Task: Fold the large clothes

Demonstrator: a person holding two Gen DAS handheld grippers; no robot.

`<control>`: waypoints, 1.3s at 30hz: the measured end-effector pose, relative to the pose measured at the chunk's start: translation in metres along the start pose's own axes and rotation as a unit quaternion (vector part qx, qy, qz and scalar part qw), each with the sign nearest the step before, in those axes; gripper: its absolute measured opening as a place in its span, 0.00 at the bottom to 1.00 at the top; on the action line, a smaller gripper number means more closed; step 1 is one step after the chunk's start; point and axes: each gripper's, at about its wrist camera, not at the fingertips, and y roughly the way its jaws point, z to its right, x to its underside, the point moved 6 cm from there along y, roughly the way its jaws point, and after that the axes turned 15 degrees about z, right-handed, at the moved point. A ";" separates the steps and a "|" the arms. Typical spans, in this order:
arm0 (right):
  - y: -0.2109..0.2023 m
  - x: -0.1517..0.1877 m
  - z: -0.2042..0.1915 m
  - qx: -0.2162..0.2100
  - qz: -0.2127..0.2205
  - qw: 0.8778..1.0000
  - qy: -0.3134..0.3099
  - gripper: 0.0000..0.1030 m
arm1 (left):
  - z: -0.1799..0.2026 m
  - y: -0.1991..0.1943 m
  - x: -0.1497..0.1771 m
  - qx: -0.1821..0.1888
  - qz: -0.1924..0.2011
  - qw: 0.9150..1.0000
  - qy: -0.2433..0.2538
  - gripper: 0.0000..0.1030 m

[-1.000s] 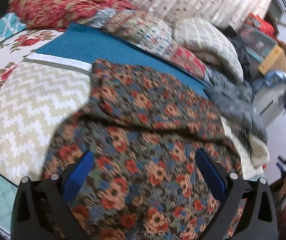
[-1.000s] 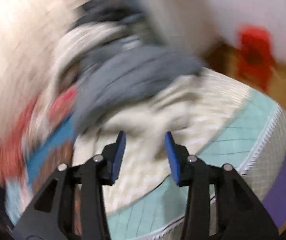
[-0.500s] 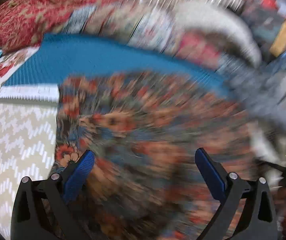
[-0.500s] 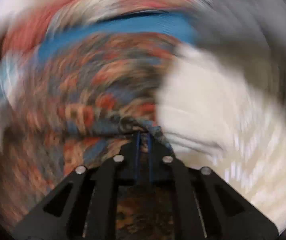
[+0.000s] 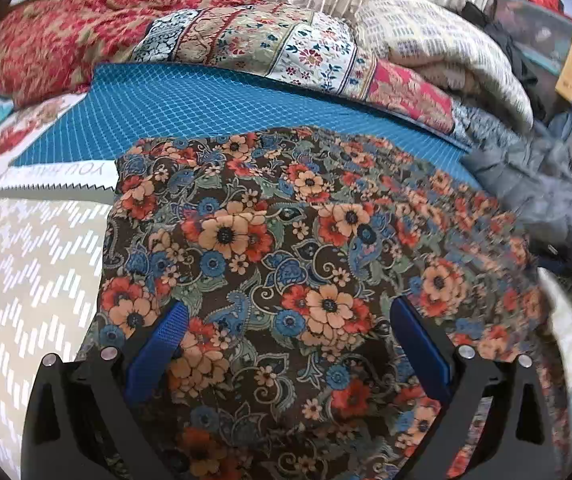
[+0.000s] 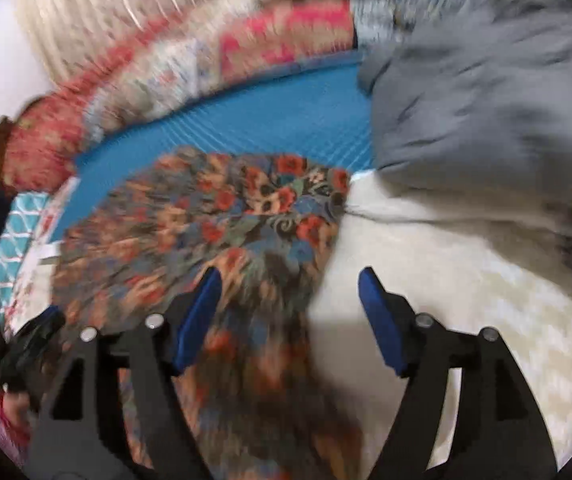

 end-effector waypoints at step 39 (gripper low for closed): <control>-0.259 0.204 0.052 -0.029 -0.008 0.999 0.014 0.46 | -0.134 -0.285 0.071 0.019 -0.016 0.995 -0.099 0.00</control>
